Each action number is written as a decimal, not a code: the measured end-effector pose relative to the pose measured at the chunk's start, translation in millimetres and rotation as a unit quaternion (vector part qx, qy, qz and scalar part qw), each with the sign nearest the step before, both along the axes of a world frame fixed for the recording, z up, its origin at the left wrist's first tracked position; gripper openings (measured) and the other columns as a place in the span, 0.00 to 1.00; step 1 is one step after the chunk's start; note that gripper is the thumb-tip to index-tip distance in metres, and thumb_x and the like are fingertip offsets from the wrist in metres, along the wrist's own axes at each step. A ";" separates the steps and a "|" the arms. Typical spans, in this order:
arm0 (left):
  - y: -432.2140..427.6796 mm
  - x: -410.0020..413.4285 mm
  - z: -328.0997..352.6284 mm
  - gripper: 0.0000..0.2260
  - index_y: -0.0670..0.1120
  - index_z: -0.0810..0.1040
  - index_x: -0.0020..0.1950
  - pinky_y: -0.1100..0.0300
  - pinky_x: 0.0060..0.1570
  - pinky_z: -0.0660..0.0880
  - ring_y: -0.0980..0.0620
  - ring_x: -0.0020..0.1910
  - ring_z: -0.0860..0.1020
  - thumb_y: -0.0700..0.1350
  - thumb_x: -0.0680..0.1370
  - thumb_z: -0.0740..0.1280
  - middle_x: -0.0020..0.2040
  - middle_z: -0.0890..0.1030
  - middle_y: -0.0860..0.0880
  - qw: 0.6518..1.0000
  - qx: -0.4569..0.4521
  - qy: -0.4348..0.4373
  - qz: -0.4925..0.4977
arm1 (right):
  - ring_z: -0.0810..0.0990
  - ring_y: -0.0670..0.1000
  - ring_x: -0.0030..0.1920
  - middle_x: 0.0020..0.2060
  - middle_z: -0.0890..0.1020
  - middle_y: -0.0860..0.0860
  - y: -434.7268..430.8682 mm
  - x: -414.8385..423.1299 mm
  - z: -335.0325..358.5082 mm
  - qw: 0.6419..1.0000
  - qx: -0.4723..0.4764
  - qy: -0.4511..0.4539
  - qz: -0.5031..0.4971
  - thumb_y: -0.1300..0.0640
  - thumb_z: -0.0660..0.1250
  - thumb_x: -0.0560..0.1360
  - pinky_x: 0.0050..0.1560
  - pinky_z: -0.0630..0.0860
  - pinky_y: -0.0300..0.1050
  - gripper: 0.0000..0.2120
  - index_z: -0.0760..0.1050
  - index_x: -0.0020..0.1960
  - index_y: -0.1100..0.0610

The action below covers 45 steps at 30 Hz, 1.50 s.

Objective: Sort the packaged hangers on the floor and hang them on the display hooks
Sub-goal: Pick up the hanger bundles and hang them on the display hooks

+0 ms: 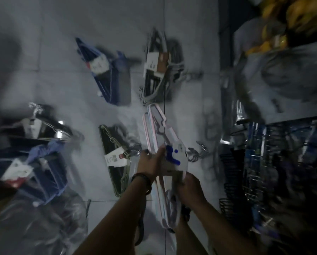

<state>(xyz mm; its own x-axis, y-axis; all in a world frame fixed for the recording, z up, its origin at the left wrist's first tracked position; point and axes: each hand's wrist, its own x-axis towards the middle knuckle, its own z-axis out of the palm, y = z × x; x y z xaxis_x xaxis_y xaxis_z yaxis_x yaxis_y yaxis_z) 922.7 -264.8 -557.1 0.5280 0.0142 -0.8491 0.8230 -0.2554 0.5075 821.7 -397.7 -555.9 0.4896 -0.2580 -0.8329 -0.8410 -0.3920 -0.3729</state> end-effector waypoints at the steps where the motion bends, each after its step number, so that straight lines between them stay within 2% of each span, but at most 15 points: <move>1: -3.4 9.1 35.8 0.28 0.46 0.75 0.62 0.53 0.45 0.81 0.47 0.51 0.83 0.65 0.74 0.73 0.54 0.83 0.48 1.000 -0.013 -0.013 0.018 | 0.85 0.47 0.37 0.39 0.85 0.49 -4.3 -1.8 35.3 1.000 0.002 -0.008 -0.009 0.51 0.67 0.80 0.42 0.85 0.50 0.04 0.78 0.49 0.50; 4: -4.6 20.6 132.1 0.20 0.47 0.79 0.61 0.44 0.55 0.82 0.45 0.52 0.85 0.56 0.74 0.76 0.53 0.86 0.48 0.998 -0.015 -0.043 0.046 | 0.85 0.41 0.33 0.39 0.86 0.50 -11.7 -3.4 146.1 1.000 0.023 -0.019 0.002 0.56 0.67 0.82 0.32 0.79 0.36 0.03 0.79 0.52 0.55; 7: -4.1 17.6 224.2 0.26 0.49 0.76 0.62 0.43 0.54 0.82 0.47 0.51 0.84 0.57 0.67 0.75 0.54 0.84 0.48 0.995 0.008 -0.089 0.044 | 0.81 0.34 0.35 0.45 0.86 0.47 -13.1 -10.2 249.0 0.998 0.035 -0.050 0.030 0.55 0.68 0.80 0.34 0.75 0.28 0.07 0.81 0.57 0.53; 12: -10.4 6.0 373.2 0.15 0.46 0.75 0.56 0.46 0.47 0.82 0.44 0.46 0.82 0.48 0.72 0.71 0.47 0.83 0.46 0.979 -0.002 -0.202 0.003 | 0.84 0.41 0.43 0.44 0.86 0.45 -21.9 -19.4 401.6 0.996 0.064 -0.058 0.038 0.32 0.65 0.76 0.49 0.79 0.41 0.21 0.81 0.54 0.49; 15: -21.2 -2.4 445.3 0.16 0.47 0.75 0.56 0.54 0.40 0.77 0.47 0.44 0.80 0.50 0.72 0.72 0.46 0.82 0.48 0.966 -0.023 -0.256 -0.030 | 0.84 0.45 0.42 0.40 0.85 0.47 -35.2 -38.4 481.5 0.990 -0.045 -0.133 -0.005 0.29 0.64 0.73 0.50 0.80 0.46 0.25 0.80 0.46 0.51; 17: -29.6 -12.3 485.1 0.19 0.47 0.77 0.57 0.54 0.39 0.77 0.49 0.43 0.81 0.54 0.69 0.72 0.45 0.83 0.50 0.953 -0.059 -0.291 -0.066 | 0.84 0.42 0.41 0.40 0.86 0.44 -38.0 -56.7 534.9 0.966 -0.144 -0.208 -0.048 0.32 0.66 0.73 0.50 0.82 0.47 0.20 0.80 0.47 0.48; 19: -40.2 -23.7 518.8 0.15 0.48 0.78 0.55 0.51 0.41 0.80 0.46 0.43 0.83 0.47 0.70 0.74 0.44 0.84 0.49 0.941 -0.092 -0.309 -0.104 | 0.83 0.40 0.40 0.41 0.85 0.43 -38.5 -72.9 579.7 0.917 -0.257 -0.295 -0.083 0.40 0.69 0.77 0.47 0.81 0.45 0.10 0.78 0.52 0.44; 21: -53.2 -39.2 548.4 0.12 0.45 0.78 0.51 0.46 0.42 0.82 0.41 0.42 0.83 0.43 0.69 0.75 0.43 0.84 0.42 0.931 -0.126 -0.312 -0.144 | 0.80 0.40 0.39 0.43 0.83 0.43 -39.1 -84.3 615.0 0.867 -0.335 -0.354 -0.107 0.44 0.70 0.78 0.41 0.77 0.37 0.12 0.75 0.59 0.45; 24: -69.6 -75.6 597.3 0.09 0.40 0.77 0.51 0.64 0.32 0.77 0.45 0.37 0.79 0.38 0.74 0.73 0.44 0.82 0.38 0.903 -0.190 -0.312 -0.225 | 0.80 0.47 0.42 0.48 0.81 0.48 -43.5 -103.6 648.8 0.830 -0.375 -0.387 -0.144 0.43 0.71 0.77 0.43 0.78 0.43 0.18 0.74 0.63 0.49; 27: -88.7 -110.3 633.7 0.09 0.42 0.77 0.54 0.65 0.30 0.76 0.53 0.36 0.82 0.36 0.75 0.72 0.41 0.83 0.44 0.871 -0.251 -0.325 -0.272 | 0.83 0.51 0.43 0.45 0.83 0.47 -55.7 -125.5 677.6 0.823 -0.359 -0.405 -0.175 0.41 0.67 0.79 0.42 0.79 0.48 0.14 0.73 0.58 0.48; 31: -117.8 -164.0 678.1 0.14 0.52 0.80 0.54 0.45 0.45 0.84 0.45 0.46 0.86 0.39 0.72 0.73 0.46 0.86 0.47 0.796 -0.343 -0.358 -0.349 | 0.84 0.51 0.41 0.43 0.85 0.49 -68.6 -180.1 717.3 0.803 -0.391 -0.397 -0.212 0.47 0.66 0.83 0.42 0.81 0.51 0.09 0.73 0.56 0.51; 35: -149.4 -215.9 722.2 0.24 0.54 0.76 0.59 0.55 0.41 0.83 0.48 0.46 0.86 0.27 0.75 0.72 0.48 0.86 0.47 0.708 -0.452 -0.351 -0.412 | 0.84 0.54 0.40 0.42 0.85 0.50 -76.4 -241.2 755.9 0.752 -0.467 -0.382 -0.267 0.42 0.67 0.81 0.39 0.78 0.49 0.11 0.73 0.52 0.50; 38: -171.1 -255.3 750.3 0.25 0.49 0.73 0.68 0.55 0.45 0.83 0.45 0.51 0.86 0.30 0.75 0.73 0.53 0.86 0.45 0.630 -0.510 -0.342 -0.477 | 0.82 0.53 0.37 0.37 0.83 0.48 -76.9 -285.7 782.5 0.699 -0.540 -0.356 -0.305 0.28 0.56 0.77 0.39 0.79 0.51 0.25 0.72 0.47 0.49; 40: -183.4 -279.0 765.6 0.25 0.47 0.72 0.70 0.53 0.49 0.83 0.42 0.56 0.84 0.36 0.75 0.74 0.58 0.85 0.43 0.586 -0.540 -0.342 -0.498 | 0.81 0.51 0.34 0.34 0.81 0.48 -77.3 -313.3 796.6 0.661 -0.574 -0.350 -0.334 0.25 0.50 0.77 0.38 0.80 0.53 0.29 0.73 0.46 0.49; 45: -210.0 -323.6 810.8 0.23 0.41 0.69 0.68 0.42 0.53 0.82 0.33 0.56 0.81 0.41 0.76 0.72 0.59 0.79 0.33 0.500 -0.601 -0.292 -0.551 | 0.81 0.47 0.31 0.33 0.82 0.47 -77.9 -374.9 834.7 0.586 -0.576 -0.387 -0.419 0.35 0.57 0.82 0.35 0.82 0.53 0.17 0.73 0.49 0.47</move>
<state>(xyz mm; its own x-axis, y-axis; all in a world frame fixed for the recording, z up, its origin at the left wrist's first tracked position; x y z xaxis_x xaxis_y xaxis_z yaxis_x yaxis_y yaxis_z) 599.1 -474.8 253.8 -0.1839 -0.8942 0.4082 0.1410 0.3870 0.9112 446.8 -475.6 278.8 -0.0957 -0.8501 0.5178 -0.6726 -0.3283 -0.6632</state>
